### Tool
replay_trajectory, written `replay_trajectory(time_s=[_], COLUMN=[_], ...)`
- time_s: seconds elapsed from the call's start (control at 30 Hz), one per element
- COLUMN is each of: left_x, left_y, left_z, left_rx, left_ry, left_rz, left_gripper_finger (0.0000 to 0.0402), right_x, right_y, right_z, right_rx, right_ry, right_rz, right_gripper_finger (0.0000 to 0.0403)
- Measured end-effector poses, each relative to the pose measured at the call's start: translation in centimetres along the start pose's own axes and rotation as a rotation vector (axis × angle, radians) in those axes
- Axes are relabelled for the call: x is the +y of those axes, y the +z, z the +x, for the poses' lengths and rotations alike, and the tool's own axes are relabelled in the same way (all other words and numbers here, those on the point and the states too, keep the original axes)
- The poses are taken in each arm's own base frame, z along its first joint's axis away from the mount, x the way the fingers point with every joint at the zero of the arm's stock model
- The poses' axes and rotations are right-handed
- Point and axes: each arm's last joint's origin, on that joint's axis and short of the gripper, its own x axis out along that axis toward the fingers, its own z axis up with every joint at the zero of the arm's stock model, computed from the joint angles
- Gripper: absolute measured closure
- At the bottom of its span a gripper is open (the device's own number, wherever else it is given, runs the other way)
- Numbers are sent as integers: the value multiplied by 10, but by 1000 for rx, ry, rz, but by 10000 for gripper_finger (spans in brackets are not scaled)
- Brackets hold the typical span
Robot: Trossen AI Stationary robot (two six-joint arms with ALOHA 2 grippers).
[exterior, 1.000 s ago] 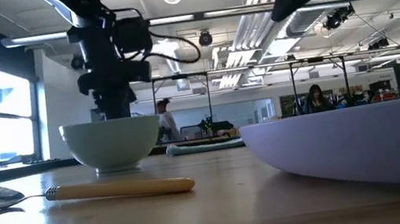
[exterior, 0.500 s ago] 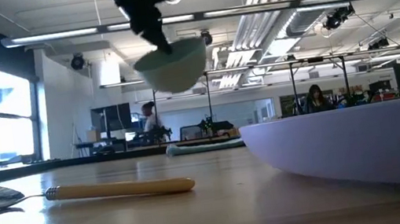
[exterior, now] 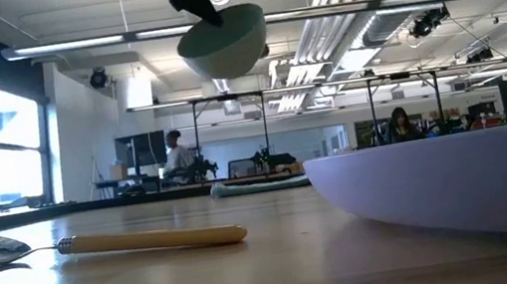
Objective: Set table place
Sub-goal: Put the green bowl on top of the purple plate
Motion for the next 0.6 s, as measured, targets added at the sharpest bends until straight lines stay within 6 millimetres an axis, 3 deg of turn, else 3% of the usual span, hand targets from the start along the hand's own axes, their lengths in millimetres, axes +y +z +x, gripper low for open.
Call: replay_trajectory(time_s=[0.3, 0.6], left_x=[-2, -2], left_y=[-3, -3], left_z=[0, 1], left_rx=[25, 33], left_ry=[-14, -19], left_rz=[15, 23], left_gripper_finger=[400, 400], right_x=[0, -1], right_y=[34, 22], right_z=[26, 51], right_rx=[192, 270], right_ry=[-70, -127], right_rz=[-89, -15], right_gripper_finger=[250, 229])
